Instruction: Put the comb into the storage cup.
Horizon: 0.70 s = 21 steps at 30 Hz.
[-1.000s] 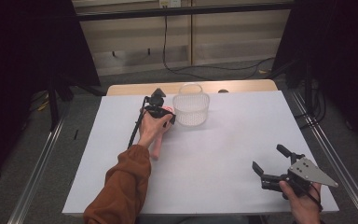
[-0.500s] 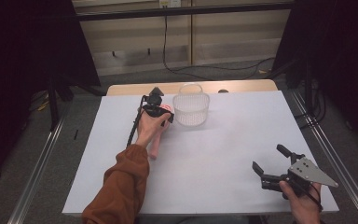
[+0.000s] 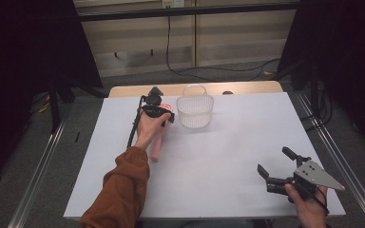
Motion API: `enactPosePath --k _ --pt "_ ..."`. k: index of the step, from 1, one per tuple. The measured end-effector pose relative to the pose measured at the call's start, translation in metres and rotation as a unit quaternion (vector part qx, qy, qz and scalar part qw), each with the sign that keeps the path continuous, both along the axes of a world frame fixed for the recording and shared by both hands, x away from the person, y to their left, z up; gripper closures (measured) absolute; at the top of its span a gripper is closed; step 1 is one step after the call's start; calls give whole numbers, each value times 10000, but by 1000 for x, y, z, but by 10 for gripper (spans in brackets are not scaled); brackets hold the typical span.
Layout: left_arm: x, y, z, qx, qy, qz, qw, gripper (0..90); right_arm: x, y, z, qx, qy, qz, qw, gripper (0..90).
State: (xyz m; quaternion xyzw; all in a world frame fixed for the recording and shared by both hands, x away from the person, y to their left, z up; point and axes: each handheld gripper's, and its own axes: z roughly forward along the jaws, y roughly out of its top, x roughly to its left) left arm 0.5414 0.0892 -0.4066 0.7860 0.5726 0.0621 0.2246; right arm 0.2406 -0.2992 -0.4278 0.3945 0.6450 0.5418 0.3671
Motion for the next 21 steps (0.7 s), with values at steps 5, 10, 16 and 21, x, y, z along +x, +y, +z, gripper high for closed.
enactPosePath --k 5,10,16,21 --pt "0 2 3 -42 -18 8 10000 197 0 0 0 -1 14 6 10000 0" --pt "-2 5 8 -84 -85 32 9999 198 0 0 0 5 9 2 10000 0" --pt "-3 12 16 -192 -254 99 9994 198 0 0 0 8 16 -3 10000 0" --pt "-5 13 21 -224 -337 102 9991 199 0 0 0 10 16 -1 10000 0"
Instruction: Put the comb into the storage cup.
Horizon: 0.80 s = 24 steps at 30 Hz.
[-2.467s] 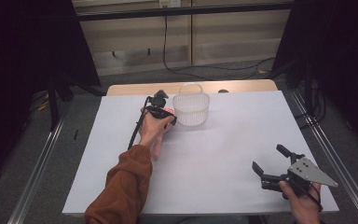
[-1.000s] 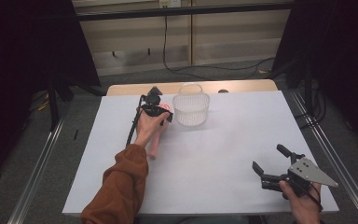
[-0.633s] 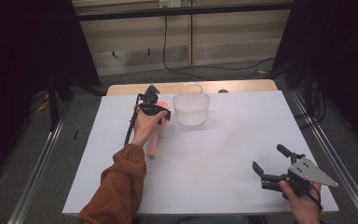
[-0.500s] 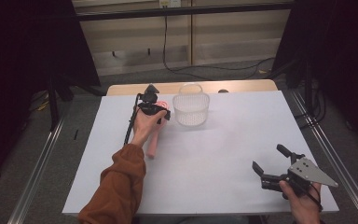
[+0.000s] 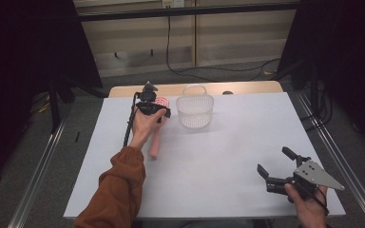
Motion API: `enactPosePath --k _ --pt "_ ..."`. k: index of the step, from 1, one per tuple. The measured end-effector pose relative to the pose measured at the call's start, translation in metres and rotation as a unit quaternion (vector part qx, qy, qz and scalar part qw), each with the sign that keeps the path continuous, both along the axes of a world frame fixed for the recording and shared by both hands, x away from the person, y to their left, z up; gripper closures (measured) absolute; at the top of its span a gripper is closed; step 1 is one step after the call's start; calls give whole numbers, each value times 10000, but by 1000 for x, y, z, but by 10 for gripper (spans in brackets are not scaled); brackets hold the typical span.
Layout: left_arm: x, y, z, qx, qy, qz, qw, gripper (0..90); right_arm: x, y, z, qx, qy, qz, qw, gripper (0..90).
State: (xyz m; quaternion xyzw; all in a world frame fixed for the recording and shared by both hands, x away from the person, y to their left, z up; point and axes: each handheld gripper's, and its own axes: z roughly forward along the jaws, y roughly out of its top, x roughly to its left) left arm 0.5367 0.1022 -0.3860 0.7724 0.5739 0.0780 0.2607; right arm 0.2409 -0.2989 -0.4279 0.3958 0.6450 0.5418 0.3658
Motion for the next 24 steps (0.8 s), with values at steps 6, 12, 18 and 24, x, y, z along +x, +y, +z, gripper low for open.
enactPosePath --k 6,12,18,24 --pt "-1 3 4 -58 -64 16 10000 200 0 0 0 2 0 -3 10000 0" --pt "-5 4 12 -162 -228 26 9996 200 0 0 0 -7 2 -15 10000 0" --pt "-10 7 20 -272 -441 50 9986 200 0 0 0 -4 -1 -15 10000 0" --pt "-14 9 28 -346 -624 33 9974 200 0 0 0 -17 -5 -21 10000 0"
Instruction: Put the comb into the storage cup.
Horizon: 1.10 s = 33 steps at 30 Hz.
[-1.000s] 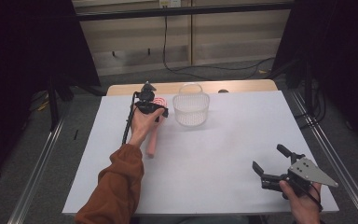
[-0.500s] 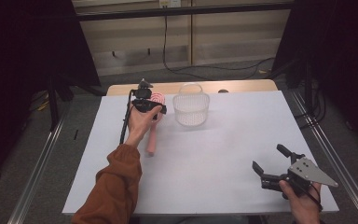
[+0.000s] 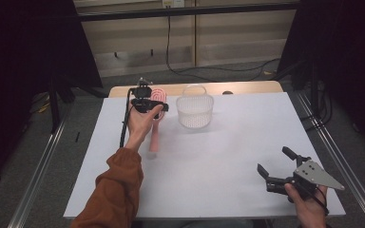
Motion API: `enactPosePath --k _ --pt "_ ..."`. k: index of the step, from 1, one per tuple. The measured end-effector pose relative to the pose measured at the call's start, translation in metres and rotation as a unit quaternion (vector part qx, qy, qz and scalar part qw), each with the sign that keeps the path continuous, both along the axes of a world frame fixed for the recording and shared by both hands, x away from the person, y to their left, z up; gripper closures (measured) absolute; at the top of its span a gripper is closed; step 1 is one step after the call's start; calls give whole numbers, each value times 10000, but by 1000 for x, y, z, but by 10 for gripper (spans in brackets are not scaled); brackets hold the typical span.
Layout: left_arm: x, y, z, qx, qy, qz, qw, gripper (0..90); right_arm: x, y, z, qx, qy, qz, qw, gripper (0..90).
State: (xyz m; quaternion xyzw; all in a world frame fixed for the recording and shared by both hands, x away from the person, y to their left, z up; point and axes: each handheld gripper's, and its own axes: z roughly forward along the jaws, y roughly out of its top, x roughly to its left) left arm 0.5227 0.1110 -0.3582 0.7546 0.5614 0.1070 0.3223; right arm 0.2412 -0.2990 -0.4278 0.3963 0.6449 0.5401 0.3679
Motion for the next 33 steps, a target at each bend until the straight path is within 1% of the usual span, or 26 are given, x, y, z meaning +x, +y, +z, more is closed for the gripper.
enactPosePath --k 2,3,5,6,8,10,11,12,14,15,16,19,21,23,24,25,26,27,28,29,30,32,33 --pt "-2 0 2 -43 -113 1 9999 200 0 0 0 8 6 -1 10000 0" --pt "-2 0 4 -46 -106 -31 9999 200 0 0 0 6 0 4 10000 0" --pt "-5 1 7 -82 -236 -28 9997 200 0 0 0 9 2 6 10000 0" --pt "-5 1 7 -82 -236 -28 9997 200 0 0 0 9 2 6 10000 0" --pt "-8 1 11 -92 -365 -40 9993 199 0 0 0 11 4 6 10000 0" --pt "-9 1 13 -99 -396 -66 9991 200 0 0 0 4 5 1 10000 0" --pt "-10 0 14 -155 -437 -52 9989 200 0 0 0 10 2 7 10000 0" --pt "-12 0 17 -170 -533 -95 9984 199 0 0 0 5 2 1 10000 0" --pt "-13 0 18 -186 -564 -111 9982 199 0 0 0 11 -3 6 10000 0" --pt "-13 0 19 -186 -676 -128 9975 199 0 0 0 9 -3 9 10000 0" --pt "-13 1 19 -204 -720 -144 9971 200 0 0 0 8 -3 7 10000 0" --pt "-13 3 20 -234 -752 -136 9968 199 0 0 0 11 -8 9 10000 0" --pt "-14 4 22 -279 -860 -96 9959 199 0 0 0 6 4 7 10000 0" --pt "-15 4 23 -249 -896 -88 9956 199 0 0 0 6 3 5 10000 0" --pt "-16 4 25 -290 -978 -141 9947 199 0 0 0 8 3 5 10000 0" --pt "-16 4 25 -290 -978 -141 9947 199 0 0 0 6 1 8 10000 0" --pt "-17 4 26 -264 -1036 -156 9941 199 0 0 0 6 1 8 10000 0" --pt "-20 3 28 -285 -1205 -199 9921 199 0 0 0 4 2 3 10000 0" --pt "-20 3 28 -285 -1205 -199 9921 200 0 0 0 -1 -4 -5 10000 0" --pt "-22 2 30 -305 -1399 -269 9893 199 0 0 0 9 -16 1 10000 0" --pt "-22 2 30 -305 -1399 -269 9893 199 0 0 0 9 -16 1 10000 0" --pt "-25 1 31 -344 -1547 -307 9869 199 -1 0 0 14 -20 -7 10000 0" --pt "-27 1 33 -327 -1614 -350 9857 199 -1 0 0 11 -30 -11 10000 0"
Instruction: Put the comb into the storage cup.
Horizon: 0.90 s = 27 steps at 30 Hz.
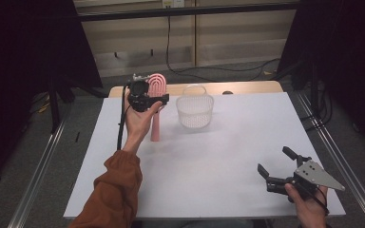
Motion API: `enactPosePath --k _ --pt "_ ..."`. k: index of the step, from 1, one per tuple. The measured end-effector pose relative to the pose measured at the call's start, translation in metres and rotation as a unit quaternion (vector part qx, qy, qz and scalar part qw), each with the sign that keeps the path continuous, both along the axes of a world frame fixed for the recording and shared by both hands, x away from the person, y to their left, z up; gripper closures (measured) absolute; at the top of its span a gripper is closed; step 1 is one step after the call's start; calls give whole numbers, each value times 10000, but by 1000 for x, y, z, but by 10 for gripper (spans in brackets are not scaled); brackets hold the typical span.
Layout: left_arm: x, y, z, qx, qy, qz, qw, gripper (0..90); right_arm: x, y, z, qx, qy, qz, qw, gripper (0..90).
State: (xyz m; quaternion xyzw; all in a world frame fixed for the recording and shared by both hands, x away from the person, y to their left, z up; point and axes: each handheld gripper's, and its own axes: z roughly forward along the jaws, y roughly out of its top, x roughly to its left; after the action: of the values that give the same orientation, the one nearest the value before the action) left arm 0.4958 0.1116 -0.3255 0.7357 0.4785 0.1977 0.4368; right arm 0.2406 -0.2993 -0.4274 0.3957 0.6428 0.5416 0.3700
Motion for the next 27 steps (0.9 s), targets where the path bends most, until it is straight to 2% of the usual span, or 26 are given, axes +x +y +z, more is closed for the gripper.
enactPosePath --k 2,4,5,7,8,10,12,16,17,27 --pt "-3 -2 3 -30 -204 -68 9998 199 0 0 0 4 5 1 10000 0" --pt "-4 -3 4 -59 -231 -121 9996 199 0 0 0 0 -2 8 10000 0" --pt "-5 -3 6 -149 -348 -207 9991 199 0 0 0 3 -2 11 10000 0" --pt "-6 -4 6 -133 -382 -217 9989 199 0 0 0 5 0 13 10000 0" --pt "-8 -4 8 -118 -486 -280 9984 199 0 0 0 14 6 17 10000 0" --pt "-9 -4 8 -157 -533 -295 9980 199 0 0 0 14 11 18 10000 0" --pt "-12 -5 12 -255 -675 -358 9967 199 0 0 0 12 -6 19 10000 0" --pt "-14 -6 14 -329 -743 -386 9959 198 0 1 0 20 6 19 10000 0" --pt "-15 -6 16 -348 -831 -407 9951 198 0 1 0 -3 -2 28 10000 0" --pt "-15 -9 18 -446 -973 -493 9930 199 0 1 0 21 0 27 10000 0"
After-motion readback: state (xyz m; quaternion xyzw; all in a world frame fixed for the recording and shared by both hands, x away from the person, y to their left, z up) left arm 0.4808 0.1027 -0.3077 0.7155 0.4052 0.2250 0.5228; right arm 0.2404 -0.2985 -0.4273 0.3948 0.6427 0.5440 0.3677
